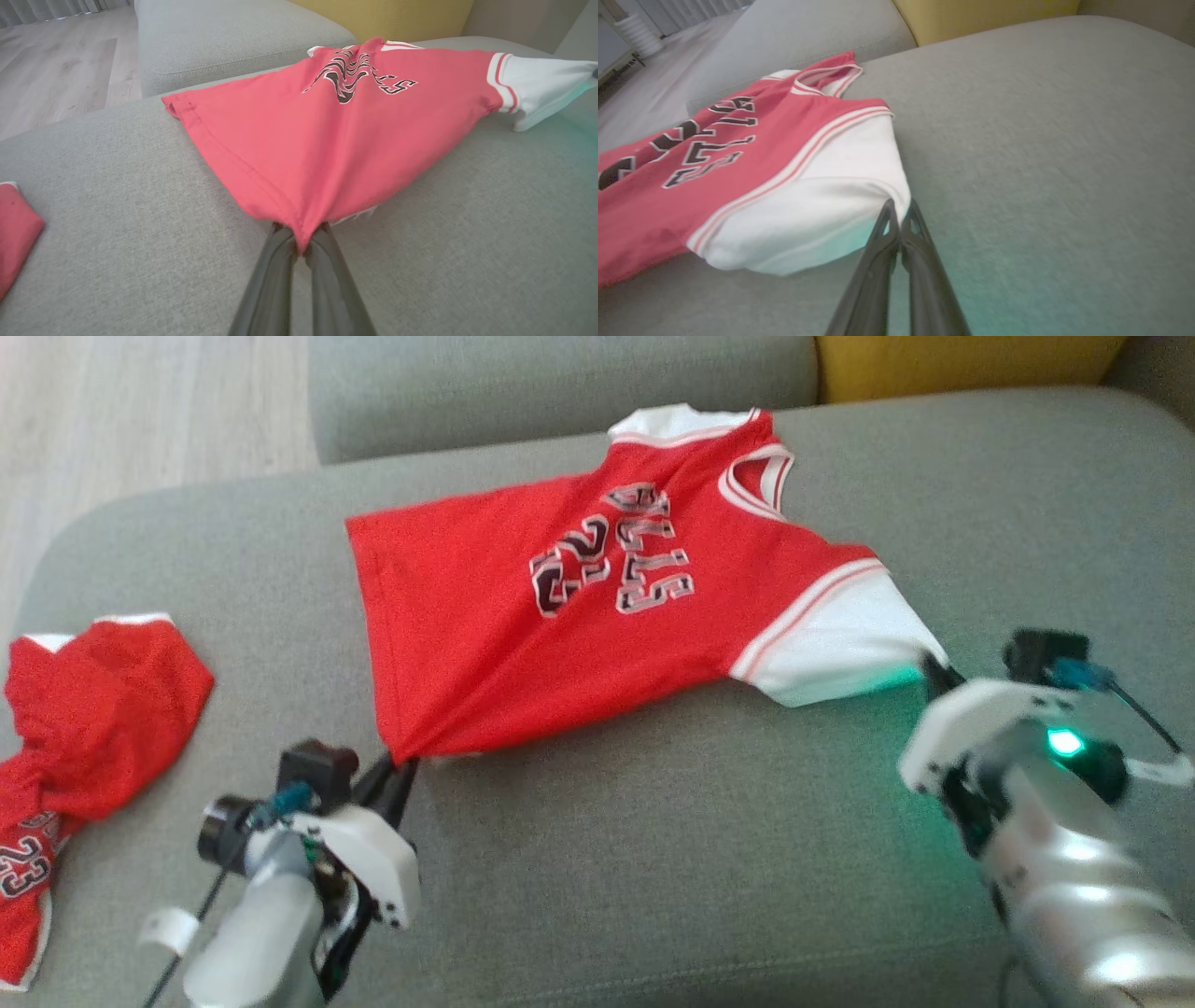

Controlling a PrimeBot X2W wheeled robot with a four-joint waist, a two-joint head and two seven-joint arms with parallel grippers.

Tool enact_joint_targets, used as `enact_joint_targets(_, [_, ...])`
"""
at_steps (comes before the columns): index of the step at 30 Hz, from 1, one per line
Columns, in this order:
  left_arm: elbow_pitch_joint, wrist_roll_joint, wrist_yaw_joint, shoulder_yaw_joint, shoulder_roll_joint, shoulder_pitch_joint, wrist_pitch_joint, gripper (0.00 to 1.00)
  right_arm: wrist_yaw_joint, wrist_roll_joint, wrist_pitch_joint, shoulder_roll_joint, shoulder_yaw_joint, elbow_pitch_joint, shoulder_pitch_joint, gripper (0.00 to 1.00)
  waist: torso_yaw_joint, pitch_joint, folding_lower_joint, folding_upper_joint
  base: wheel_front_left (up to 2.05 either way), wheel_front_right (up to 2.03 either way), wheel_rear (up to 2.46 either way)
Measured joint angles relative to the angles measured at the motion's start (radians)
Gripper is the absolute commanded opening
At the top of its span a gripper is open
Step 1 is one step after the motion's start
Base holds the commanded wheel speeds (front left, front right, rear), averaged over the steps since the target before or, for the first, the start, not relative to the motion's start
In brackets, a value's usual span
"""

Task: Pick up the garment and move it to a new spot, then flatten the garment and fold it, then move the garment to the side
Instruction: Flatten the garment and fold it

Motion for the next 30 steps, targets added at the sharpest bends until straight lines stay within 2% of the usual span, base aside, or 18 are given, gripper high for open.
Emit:
enact_joint_targets(5, [-0.025,0.024,0.009,0.000,-0.008,0.054,0.000,0.00,0.000,-0.015,0.062,-0.051,-0.049,0.013,0.062,0.00,0.002,-0.036,0.0000,0.0000,0.00,0.00,0.00])
enact_joint_targets(11, [-0.052,0.048,0.013,0.005,-0.015,0.100,0.000,0.00,0.000,-0.015,0.123,-0.053,-0.067,0.016,0.110,0.00,0.000,-0.067,0.0000,0.0000,0.00,0.00,0.00])
enact_joint_targets(15, [-0.080,0.063,0.021,0.015,-0.018,0.145,0.000,0.00,0.000,-0.002,0.181,-0.039,-0.044,0.000,0.148,0.00,-0.001,-0.087,0.0000,0.0000,0.00,0.00,0.00])
enact_joint_targets(19, [-0.104,0.071,0.025,0.027,-0.016,0.196,0.000,0.00,0.000,0.031,0.257,-0.036,0.007,-0.068,0.194,0.00,0.001,-0.110,0.0000,0.0000,0.00,0.00,0.00])
enact_joint_targets(24, [-0.132,0.085,0.030,0.035,-0.009,0.245,0.000,0.00,0.000,0.119,0.412,-0.057,0.105,-0.272,0.270,0.00,0.003,-0.135,0.0000,0.0000,0.00,0.00,0.00])
enact_joint_targets(30, [-0.157,0.100,0.030,0.047,-0.002,0.256,0.000,0.00,0.000,0.276,0.700,-0.181,0.164,-0.654,0.427,0.00,0.011,-0.142,0.0000,0.0000,0.00,0.00,0.00])
